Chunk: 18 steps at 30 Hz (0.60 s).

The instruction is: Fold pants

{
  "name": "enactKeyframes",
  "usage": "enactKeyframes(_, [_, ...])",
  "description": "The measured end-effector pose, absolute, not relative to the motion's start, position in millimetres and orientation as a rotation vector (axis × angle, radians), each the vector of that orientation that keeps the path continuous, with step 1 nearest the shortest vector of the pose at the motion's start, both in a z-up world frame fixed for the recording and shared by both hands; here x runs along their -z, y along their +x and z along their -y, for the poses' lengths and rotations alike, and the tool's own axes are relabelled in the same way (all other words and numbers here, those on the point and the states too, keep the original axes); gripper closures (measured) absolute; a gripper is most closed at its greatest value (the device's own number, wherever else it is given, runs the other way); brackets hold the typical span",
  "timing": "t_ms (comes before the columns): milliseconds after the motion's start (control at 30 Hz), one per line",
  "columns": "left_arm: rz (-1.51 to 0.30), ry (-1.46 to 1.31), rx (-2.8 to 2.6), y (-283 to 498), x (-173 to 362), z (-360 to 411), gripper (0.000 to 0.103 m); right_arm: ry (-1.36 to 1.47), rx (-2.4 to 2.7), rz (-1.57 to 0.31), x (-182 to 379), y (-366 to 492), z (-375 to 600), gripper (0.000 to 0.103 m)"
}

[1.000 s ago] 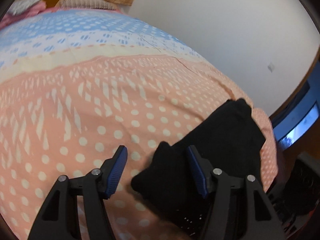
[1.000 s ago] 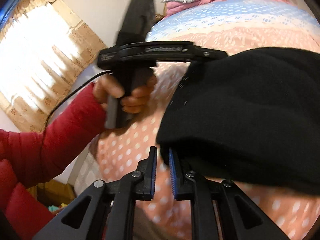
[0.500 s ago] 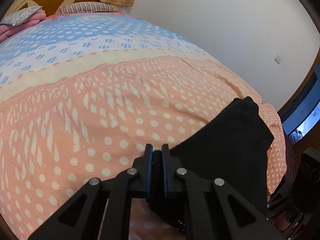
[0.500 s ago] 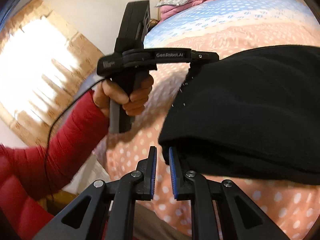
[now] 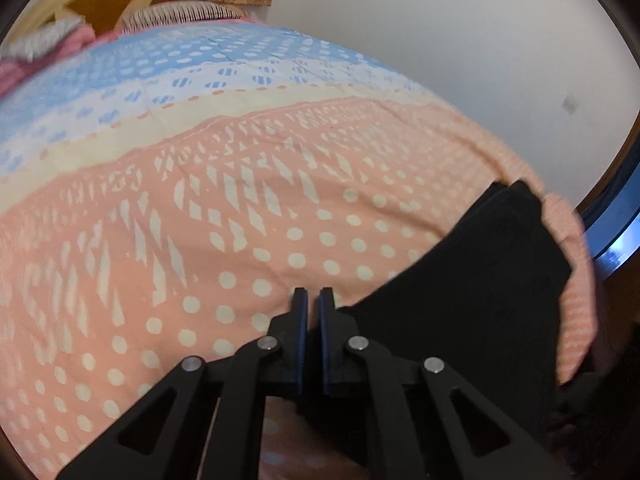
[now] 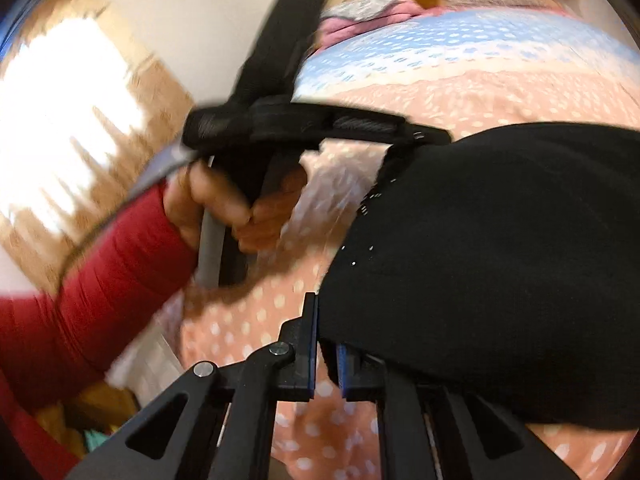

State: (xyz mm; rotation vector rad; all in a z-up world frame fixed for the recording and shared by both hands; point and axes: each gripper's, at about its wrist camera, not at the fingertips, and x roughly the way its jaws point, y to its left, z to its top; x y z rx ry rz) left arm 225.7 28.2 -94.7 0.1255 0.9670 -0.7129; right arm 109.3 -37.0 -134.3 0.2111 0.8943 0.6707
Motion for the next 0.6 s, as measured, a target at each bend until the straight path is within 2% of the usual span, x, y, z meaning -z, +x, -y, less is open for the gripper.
enactKeyframes(200, [-0.939,0.253,0.629,218.9,100.5,-9.7,0.101,-0.015,-0.720,-0.965,148.5,87.1,12.1,0.096])
enactKeyframes(433, [-0.934,0.248,0.585,219.3,102.9,-8.3,0.101,0.075,-0.740,-1.018,166.1,79.1,28.8,0.096])
enactKeyframes(533, [-0.930,0.247,0.572,217.8,101.0,-8.4,0.101,0.003,-0.763,-1.085,172.9,66.8,27.9,0.096])
enactKeyframes(600, [-0.920,0.264,0.560,214.3,100.7,-7.0,0.101,-0.027,-0.771,-1.051,159.7,55.4,34.2,0.096])
